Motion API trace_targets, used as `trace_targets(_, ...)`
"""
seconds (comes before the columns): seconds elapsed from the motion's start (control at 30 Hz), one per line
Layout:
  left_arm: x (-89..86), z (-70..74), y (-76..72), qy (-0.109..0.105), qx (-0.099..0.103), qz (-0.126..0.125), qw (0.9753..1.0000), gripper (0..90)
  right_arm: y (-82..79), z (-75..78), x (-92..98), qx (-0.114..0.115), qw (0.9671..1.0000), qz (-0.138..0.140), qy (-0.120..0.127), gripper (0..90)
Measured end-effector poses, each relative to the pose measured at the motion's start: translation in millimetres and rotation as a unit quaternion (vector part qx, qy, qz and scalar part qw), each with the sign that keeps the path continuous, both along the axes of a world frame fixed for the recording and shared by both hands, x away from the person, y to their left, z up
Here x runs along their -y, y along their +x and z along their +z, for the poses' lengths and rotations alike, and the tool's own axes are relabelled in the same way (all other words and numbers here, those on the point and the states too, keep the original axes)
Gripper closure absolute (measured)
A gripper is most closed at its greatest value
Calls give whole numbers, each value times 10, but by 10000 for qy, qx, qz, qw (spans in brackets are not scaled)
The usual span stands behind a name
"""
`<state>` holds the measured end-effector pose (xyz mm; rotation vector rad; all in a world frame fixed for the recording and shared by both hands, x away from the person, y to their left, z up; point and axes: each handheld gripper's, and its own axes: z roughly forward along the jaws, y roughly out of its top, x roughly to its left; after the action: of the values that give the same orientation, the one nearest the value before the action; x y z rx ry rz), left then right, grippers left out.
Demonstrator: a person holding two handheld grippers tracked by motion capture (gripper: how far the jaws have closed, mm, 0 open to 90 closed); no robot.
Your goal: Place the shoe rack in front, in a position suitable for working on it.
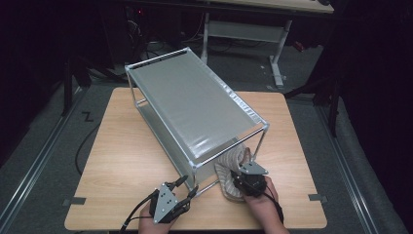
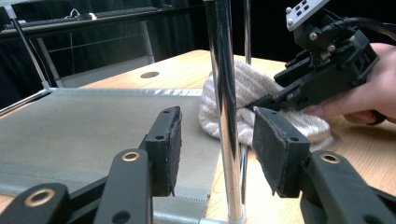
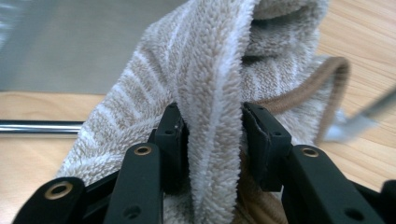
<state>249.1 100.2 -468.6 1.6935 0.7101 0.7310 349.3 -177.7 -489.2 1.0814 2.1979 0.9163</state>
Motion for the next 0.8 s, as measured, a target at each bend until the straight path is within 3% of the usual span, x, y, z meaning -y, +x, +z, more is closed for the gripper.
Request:
trace_targets(0.27, -6, 6, 0, -30, -13, 3, 10000, 518, -168, 1, -267, -52, 9984, 566, 56, 585)
trace_targets(0.57, -9, 8, 2, -60, -19, 2, 10000, 518, -399, 8, -602, 6, 9921, 1256, -72, 572)
trace_targets(0.67, -15, 13, 3, -56, -12, 5, 10000, 519, -441, 10, -654, 80, 9903, 1381, -142, 571)
trace_targets(0.8, -16, 13, 4, -71, -22, 6, 10000, 519, -403, 5, -622, 4, 9917, 1285, -83, 559)
